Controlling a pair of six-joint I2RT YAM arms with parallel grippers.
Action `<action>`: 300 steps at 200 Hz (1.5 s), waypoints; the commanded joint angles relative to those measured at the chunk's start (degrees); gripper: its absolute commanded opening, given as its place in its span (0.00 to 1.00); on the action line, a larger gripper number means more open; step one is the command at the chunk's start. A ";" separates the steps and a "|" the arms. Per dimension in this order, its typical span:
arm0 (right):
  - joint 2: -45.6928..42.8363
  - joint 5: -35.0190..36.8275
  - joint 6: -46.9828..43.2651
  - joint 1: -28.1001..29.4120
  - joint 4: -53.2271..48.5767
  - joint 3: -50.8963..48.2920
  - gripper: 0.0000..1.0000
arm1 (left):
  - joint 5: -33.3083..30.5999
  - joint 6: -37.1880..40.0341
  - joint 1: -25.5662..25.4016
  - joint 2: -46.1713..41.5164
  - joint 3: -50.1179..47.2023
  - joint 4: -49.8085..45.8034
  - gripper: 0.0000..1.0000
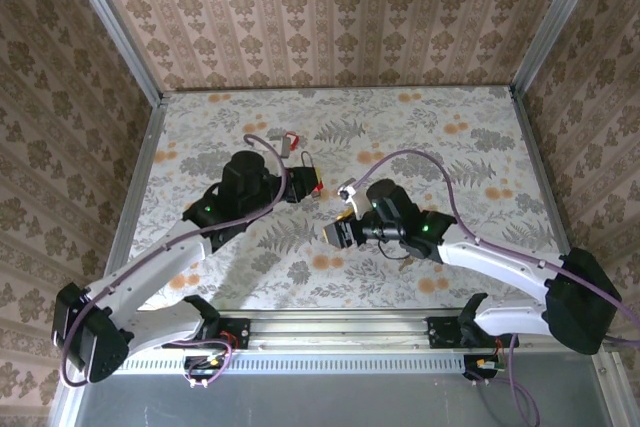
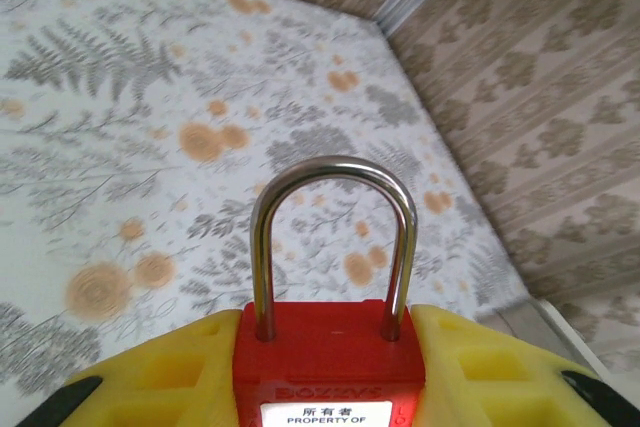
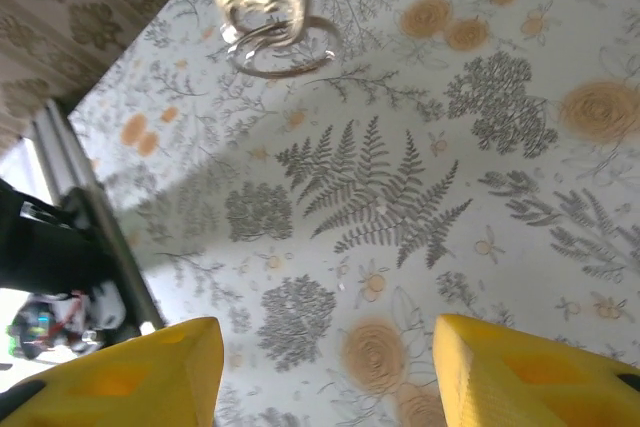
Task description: Unlock with the key
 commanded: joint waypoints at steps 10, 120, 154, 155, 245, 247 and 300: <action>-4.14 15.30 -8.17 5.15 12.98 -5.61 0.59 | -9.35 1.44 -2.73 3.56 7.96 -14.50 0.00; 5.49 25.59 -13.42 7.96 23.23 -3.22 0.56 | -16.57 -0.58 -9.52 15.66 20.79 -22.34 0.00; 7.52 27.29 -13.47 8.06 23.57 -1.51 0.53 | -15.29 -1.54 -9.62 16.39 20.02 -20.60 0.00; 7.61 27.39 -13.50 8.06 23.56 -1.48 0.52 | -15.25 -1.57 -9.59 16.34 20.00 -20.51 0.00; 11.59 30.93 -8.93 9.21 24.59 2.75 0.26 | -7.81 -4.81 -6.05 10.89 9.31 -11.12 0.00; 11.70 31.02 -8.71 9.21 24.61 2.84 0.25 | -7.71 -4.84 -5.93 10.57 8.99 -10.94 0.00; 13.40 35.04 -3.30 9.04 24.77 4.82 0.20 | -4.33 -5.97 -2.09 2.50 -0.49 -6.28 0.00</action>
